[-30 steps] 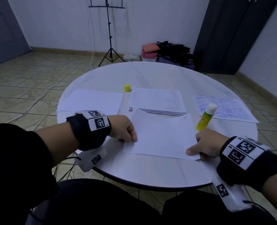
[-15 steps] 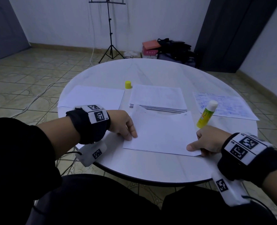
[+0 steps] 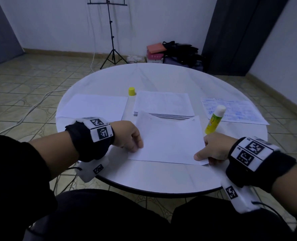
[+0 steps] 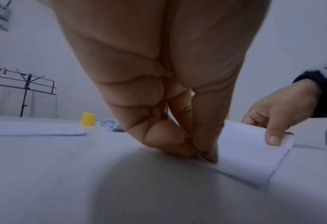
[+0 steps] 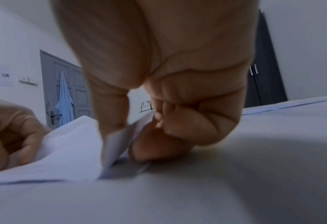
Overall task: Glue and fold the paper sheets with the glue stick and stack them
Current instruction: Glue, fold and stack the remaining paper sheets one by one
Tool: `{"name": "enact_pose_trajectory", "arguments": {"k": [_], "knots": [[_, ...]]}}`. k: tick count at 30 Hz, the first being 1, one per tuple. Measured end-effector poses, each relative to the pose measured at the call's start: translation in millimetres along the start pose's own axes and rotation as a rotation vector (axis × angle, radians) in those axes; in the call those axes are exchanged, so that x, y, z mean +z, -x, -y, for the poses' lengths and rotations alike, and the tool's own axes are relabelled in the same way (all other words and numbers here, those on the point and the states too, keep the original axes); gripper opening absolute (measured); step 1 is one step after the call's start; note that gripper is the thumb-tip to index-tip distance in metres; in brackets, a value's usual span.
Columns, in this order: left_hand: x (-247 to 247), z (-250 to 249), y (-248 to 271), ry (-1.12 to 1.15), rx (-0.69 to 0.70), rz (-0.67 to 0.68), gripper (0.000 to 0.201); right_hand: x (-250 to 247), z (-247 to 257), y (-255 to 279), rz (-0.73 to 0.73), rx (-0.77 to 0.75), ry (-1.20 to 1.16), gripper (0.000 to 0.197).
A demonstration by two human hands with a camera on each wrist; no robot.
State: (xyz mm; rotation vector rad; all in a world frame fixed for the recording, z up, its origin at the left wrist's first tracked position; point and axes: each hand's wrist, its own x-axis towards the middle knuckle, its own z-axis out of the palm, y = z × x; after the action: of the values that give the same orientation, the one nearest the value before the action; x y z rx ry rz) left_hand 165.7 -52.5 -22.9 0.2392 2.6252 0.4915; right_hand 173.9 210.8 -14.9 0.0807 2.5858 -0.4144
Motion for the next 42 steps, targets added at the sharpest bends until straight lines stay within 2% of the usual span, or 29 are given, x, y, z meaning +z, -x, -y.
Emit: {"name": "enact_pose_trajectory", "arguments": {"k": [7,19,33,36,38,39,41,42], "knots": [[0,1,-3,-0.071,-0.006,0.004,0.018,-12,0,1,0.034,-0.008,0.145,0.026],[2,1,-1,-0.072,-0.008,-0.001,0.018,-9,-3,-4,0.021,0.026,0.013,0.031],[3,7,-6,-0.043,-0.024,0.001,0.016,-7,-3,-1,0.013,0.024,0.021,0.030],[4,7,-7,-0.062,-0.028,0.004,0.015,-5,1,1,-0.025,0.027,0.075,0.031],[3,4,-6,-0.099,-0.019,0.007,0.017,-3,3,4,-0.077,0.007,0.193,0.027],[2,3,-5,-0.132,-0.010,0.015,0.020,-2,3,3,-0.108,-0.011,0.219,0.040],[-1,1,-4,-0.189,0.003,0.037,0.025,-1,-1,3,-0.127,-0.029,0.127,0.071],[-2,0,-3,-0.207,0.000,0.046,0.026,-1,-4,3,-0.122,-0.063,0.099,0.075]]}}
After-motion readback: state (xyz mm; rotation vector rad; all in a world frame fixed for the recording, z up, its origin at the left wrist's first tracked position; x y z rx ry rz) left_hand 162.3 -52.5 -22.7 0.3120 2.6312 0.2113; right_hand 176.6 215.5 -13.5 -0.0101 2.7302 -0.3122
